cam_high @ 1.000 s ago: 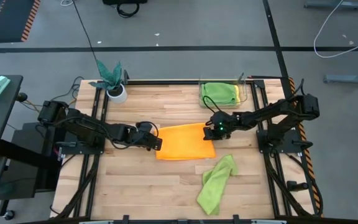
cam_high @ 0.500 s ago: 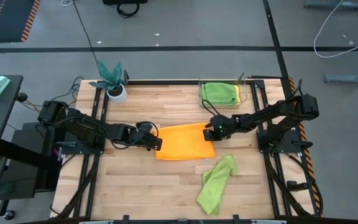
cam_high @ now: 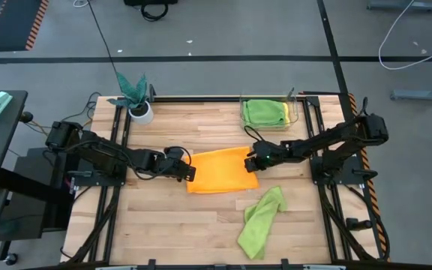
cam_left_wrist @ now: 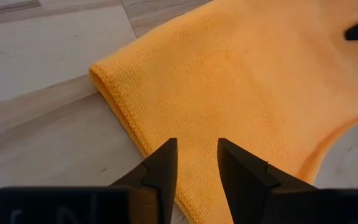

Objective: Fold microfiber towels
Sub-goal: Fold the orange towel

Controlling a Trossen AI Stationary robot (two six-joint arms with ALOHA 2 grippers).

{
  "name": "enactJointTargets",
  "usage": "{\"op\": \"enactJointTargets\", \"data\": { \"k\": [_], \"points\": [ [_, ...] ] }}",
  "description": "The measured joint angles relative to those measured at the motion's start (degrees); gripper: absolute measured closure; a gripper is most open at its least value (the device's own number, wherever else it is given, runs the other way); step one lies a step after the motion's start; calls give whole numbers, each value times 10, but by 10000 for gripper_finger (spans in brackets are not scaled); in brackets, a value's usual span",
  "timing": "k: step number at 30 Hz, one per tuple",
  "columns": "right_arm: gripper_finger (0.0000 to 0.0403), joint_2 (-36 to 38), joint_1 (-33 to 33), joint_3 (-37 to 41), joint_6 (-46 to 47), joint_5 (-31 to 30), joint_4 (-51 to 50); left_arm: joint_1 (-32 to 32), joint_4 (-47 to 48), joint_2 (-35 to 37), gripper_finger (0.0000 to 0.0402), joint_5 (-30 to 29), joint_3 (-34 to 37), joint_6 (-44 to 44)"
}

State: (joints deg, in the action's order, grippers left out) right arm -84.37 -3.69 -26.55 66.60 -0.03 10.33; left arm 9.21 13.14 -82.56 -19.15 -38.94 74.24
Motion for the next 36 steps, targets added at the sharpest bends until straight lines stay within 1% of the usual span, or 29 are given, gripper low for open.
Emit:
{"op": "enactJointTargets", "data": {
  "k": [4, 11, 14, 19, 21, 27, 31, 36],
  "points": [
    [400, 22, 14, 0, 7, -24, 0, -15, 0, 0, 289, 3, 0, 0],
    [402, 37, 16, -10, 1, -30, -10, -57, 0, 0, 300, 49, 0, -30],
    [402, 36, 12, -34, -17, -31, -31, -68, 0, 0, 304, 55, 0, -30],
    [402, 30, -2, -106, -68, -28, -111, -88, 0, 0, 313, 64, 0, -42],
    [402, 17, -10, -131, -86, -15, -130, -97, -2, 0, 317, 64, 0, -49],
    [402, -41, -19, -200, -127, 34, -134, -130, -8, 0, 330, 68, 0, -67],
    [403, -95, -15, -255, -156, 63, -138, -153, -22, 0, 337, 93, 0, -84],
    [403, -173, -1, -345, -189, 102, -141, -173, -21, 0, 347, 98, 0, -98]
  ]
}}
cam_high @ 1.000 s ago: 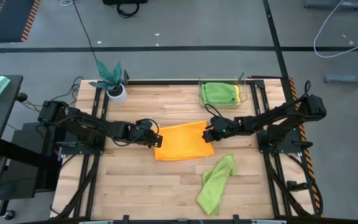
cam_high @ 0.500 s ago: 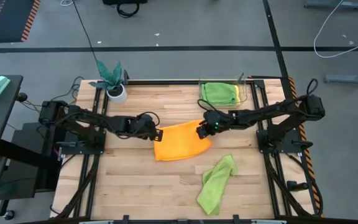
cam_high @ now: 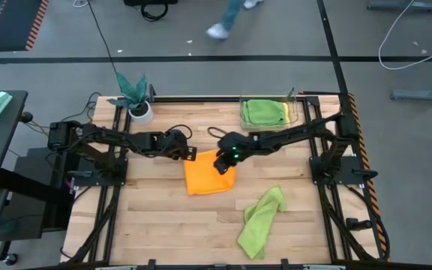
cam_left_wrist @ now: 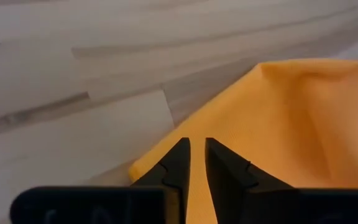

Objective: Fold microfiber towels
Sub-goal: Fold the orange towel

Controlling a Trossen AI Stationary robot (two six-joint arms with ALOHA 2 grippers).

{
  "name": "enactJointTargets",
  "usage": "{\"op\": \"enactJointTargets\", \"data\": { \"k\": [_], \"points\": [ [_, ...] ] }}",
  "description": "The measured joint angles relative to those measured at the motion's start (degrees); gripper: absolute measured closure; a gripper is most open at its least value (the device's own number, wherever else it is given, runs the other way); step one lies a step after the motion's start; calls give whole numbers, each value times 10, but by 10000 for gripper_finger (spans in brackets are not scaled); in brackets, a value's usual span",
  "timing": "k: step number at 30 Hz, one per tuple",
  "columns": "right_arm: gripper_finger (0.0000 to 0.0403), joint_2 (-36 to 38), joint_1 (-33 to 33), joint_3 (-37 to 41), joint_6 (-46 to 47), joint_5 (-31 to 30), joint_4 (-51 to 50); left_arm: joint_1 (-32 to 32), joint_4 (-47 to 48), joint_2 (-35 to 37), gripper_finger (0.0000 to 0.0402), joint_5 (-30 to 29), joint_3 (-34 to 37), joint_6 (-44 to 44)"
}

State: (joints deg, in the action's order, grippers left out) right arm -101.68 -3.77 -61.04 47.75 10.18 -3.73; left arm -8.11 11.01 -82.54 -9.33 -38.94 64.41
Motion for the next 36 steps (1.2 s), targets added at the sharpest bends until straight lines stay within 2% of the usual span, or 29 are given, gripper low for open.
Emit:
{"op": "enactJointTargets", "data": {
  "k": [8, 15, 22, 26, 36],
  "points": [
    [403, -101, 26, -153, -50, 31, -55, -35, 2, 0, 363, 0, 0, -24],
    [403, -173, 33, -231, -60, 48, -103, -68, -1, 0, 380, 34, 0, -37],
    [403, -195, 36, -273, -61, 37, -116, -72, 0, 0, 392, 37, 0, -37],
    [403, -202, 35, -284, -91, 25, -127, -72, 0, 0, 388, 37, 0, -36],
    [403, -206, 27, -286, -151, 56, -113, -71, 1, 0, 396, 36, 0, -20]
  ]
}}
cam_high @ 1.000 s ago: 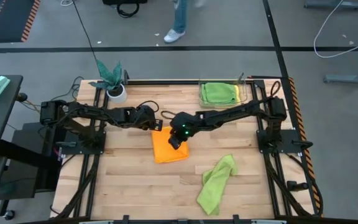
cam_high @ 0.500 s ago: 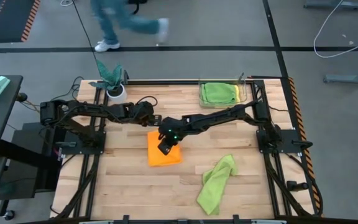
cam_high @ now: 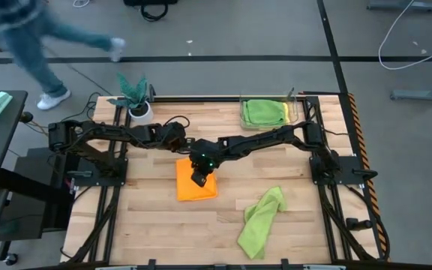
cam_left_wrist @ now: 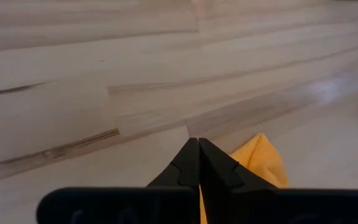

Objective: Fold microfiber towels
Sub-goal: Fold the orange towel

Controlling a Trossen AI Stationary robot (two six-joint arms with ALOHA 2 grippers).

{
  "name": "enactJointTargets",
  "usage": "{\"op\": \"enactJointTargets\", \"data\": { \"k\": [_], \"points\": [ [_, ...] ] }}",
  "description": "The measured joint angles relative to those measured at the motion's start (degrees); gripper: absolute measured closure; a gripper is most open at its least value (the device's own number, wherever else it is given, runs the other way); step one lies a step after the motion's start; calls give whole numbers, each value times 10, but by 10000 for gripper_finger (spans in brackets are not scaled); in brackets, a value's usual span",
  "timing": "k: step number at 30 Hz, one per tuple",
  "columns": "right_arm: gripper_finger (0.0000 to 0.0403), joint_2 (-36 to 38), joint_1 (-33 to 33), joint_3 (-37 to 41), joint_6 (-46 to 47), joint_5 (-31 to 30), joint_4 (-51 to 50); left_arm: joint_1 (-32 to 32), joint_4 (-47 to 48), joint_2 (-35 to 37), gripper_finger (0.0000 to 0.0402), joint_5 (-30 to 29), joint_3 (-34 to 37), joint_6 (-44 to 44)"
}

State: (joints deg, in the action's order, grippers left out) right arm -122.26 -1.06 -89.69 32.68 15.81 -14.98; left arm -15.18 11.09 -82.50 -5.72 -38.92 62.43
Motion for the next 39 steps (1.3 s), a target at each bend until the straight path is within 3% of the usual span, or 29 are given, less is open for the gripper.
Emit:
{"op": "enactJointTargets", "data": {
  "k": [8, 15, 22, 27, 33, 39],
  "points": [
    [403, 0, -8, 0, -22, 13, -9, 3, 32, 0, 384, 38, 0, 1],
    [403, 0, -17, 1, -31, 12, -21, 17, 137, 6, 390, 43, 0, -18],
    [403, 0, -18, 2, -43, 12, -29, 37, 274, 57, 395, 51, -2, -1],
    [403, 0, -18, 2, -46, 2, -59, 92, 311, 77, 387, 139, -3, 49],
    [403, 0, -18, 6, -88, -3, -90, 192, 356, 64, 395, 149, 0, 123],
    [403, 0, -18, 11, -106, 3, -102, 242, 345, 56, 384, 156, 0, 167]
  ]
}}
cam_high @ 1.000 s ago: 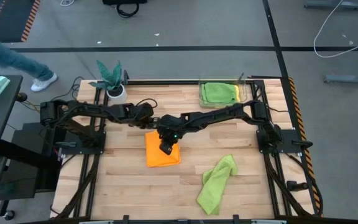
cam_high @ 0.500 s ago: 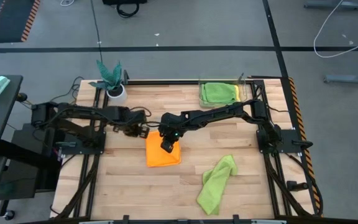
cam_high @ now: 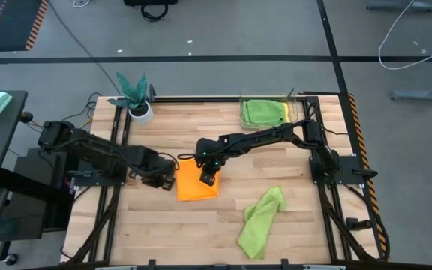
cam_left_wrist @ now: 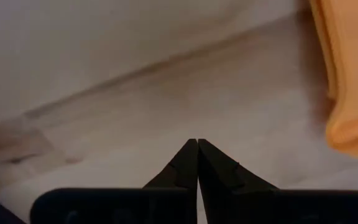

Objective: Fold microfiber towels
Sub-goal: Fold the orange towel

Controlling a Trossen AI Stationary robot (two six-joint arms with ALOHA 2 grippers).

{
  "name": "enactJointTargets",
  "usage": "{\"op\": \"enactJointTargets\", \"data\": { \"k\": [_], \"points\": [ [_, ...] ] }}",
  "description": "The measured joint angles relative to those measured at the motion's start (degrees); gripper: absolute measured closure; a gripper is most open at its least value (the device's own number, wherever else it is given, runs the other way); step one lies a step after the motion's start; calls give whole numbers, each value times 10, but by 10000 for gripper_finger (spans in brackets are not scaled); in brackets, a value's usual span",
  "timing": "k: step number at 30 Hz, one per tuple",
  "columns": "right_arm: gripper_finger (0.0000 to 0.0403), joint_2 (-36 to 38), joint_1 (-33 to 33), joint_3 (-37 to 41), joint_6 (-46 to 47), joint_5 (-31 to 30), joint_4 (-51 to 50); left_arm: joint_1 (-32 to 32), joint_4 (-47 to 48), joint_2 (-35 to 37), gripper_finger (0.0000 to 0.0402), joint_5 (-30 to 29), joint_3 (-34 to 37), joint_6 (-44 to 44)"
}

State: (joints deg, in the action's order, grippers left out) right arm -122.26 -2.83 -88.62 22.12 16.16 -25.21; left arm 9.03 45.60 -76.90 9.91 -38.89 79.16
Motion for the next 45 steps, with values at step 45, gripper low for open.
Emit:
{"op": "enactJointTargets", "data": {
  "k": [45],
  "points": [
    [403, 1, -47, 0, -30, -24, -119, -73, -271, -166, 389, -23, -61, -170]
  ]
}}
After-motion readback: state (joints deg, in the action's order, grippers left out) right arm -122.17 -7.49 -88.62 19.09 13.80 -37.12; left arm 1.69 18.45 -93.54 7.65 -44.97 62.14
